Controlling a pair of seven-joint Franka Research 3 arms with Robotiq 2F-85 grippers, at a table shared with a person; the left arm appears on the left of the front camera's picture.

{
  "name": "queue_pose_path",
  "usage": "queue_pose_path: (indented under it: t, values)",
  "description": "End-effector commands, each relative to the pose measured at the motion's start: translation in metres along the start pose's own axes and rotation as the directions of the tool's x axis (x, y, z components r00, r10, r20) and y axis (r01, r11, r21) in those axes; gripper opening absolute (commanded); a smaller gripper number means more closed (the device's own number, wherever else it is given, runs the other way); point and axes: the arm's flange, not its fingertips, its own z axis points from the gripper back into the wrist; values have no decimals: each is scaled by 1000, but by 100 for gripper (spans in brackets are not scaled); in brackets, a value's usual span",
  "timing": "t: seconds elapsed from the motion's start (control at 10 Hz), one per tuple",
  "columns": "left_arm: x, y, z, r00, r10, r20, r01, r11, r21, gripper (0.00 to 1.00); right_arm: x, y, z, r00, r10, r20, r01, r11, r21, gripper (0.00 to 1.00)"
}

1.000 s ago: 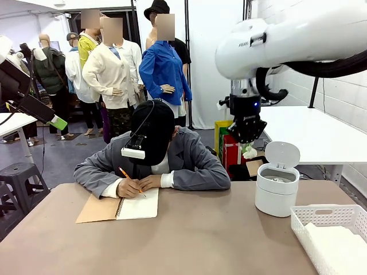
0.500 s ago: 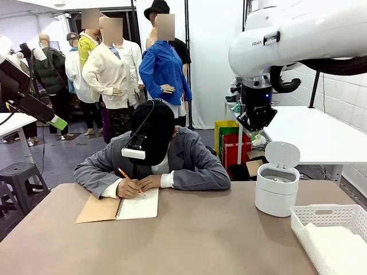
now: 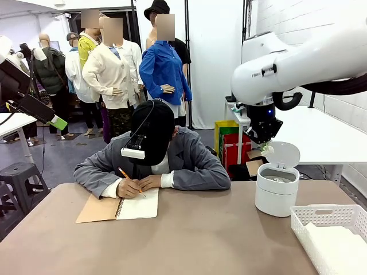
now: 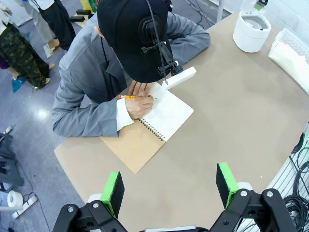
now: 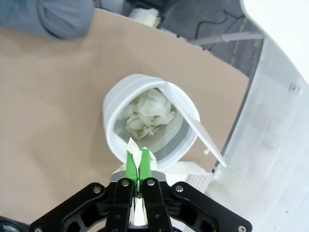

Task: Sort the paper based on its condition.
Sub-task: If a person hands you a paper, place it in the Organizing basket , and if it's crumpled, put it in the Trash can.

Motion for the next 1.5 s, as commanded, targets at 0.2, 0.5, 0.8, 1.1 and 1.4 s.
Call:
queue_pose_path:
  t: [0.2,0.5,0.8,1.1,1.4]
  values:
    - [0,0,0,1000,-3,0,3,1000,1,100,-4,-2,-14,999,-49,-7,48,992,-115,0]
    - [0,0,0,1000,-3,0,3,1000,1,100,-6,-5,-18,998,-50,-27,46,990,-131,0]
    - [0,0,0,1000,-3,0,3,1000,1,100,-7,-5,-17,998,-42,-39,36,990,-138,51]
    - [0,0,0,1000,-3,0,3,1000,1,100,-7,-4,-19,998,-47,-45,40,986,-159,100]
    - [0,0,0,1000,-3,0,3,1000,1,100,-9,-5,-19,998,-43,-44,36,987,-155,100]
